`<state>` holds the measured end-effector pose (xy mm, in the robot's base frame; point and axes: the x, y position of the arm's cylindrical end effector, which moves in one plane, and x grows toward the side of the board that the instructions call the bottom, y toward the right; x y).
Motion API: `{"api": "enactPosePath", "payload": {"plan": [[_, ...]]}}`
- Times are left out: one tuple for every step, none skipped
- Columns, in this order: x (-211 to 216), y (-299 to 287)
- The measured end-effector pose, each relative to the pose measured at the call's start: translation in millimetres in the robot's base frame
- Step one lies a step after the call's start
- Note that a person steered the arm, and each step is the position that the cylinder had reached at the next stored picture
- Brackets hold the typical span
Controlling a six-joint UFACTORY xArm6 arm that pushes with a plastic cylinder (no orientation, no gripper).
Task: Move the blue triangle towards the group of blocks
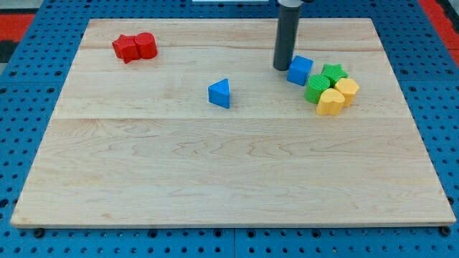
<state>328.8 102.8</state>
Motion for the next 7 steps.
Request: {"api": "enactPosePath", "payload": {"plan": [[4, 19], [4, -35], [4, -123], [13, -174], [40, -192], [82, -192], [86, -171]]}}
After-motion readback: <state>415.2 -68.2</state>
